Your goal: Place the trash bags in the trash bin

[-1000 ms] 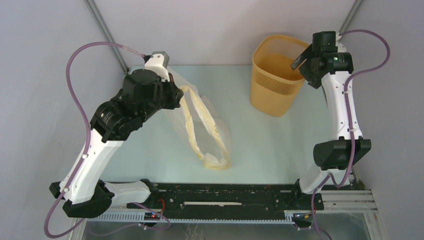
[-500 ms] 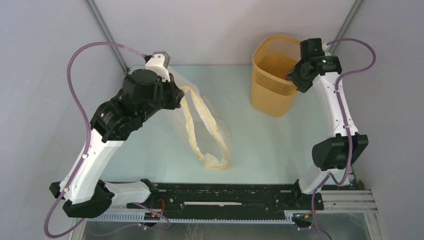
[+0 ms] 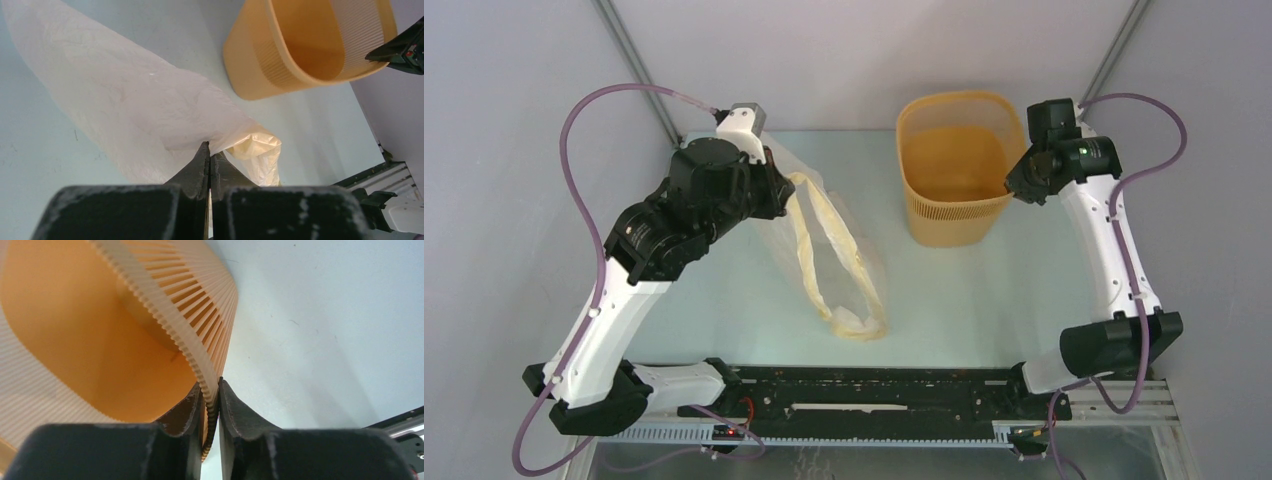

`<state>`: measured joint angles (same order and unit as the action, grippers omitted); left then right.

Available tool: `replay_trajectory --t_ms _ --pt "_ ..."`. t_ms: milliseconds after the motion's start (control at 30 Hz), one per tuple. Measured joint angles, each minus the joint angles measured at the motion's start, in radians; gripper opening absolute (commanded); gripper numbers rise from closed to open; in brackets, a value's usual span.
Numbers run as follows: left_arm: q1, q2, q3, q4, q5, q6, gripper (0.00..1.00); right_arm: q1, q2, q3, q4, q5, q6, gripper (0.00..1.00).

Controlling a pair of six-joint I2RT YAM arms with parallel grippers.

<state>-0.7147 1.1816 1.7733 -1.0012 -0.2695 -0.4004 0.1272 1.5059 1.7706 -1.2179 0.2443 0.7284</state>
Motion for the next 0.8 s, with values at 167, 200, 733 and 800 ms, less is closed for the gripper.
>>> replay_trajectory --t_ms 167,200,733,800 --pt "0.0 0.002 0.0 0.014 0.024 -0.002 0.0 0.005 -0.05 -0.001 -0.048 -0.023 -0.049 0.13" --pt "0.0 0.003 0.0 0.016 0.029 -0.003 0.0 0.006 -0.057 -0.001 -0.066 -0.029 -0.054 0.13" --pt "0.0 0.009 0.005 0.023 0.048 -0.011 0.0 -0.004 -0.103 -0.008 -0.094 -0.148 -0.188 0.73" --pt "0.0 0.009 0.011 0.022 0.048 -0.014 0.0 -0.004 -0.12 -0.008 -0.087 -0.169 -0.227 0.82"
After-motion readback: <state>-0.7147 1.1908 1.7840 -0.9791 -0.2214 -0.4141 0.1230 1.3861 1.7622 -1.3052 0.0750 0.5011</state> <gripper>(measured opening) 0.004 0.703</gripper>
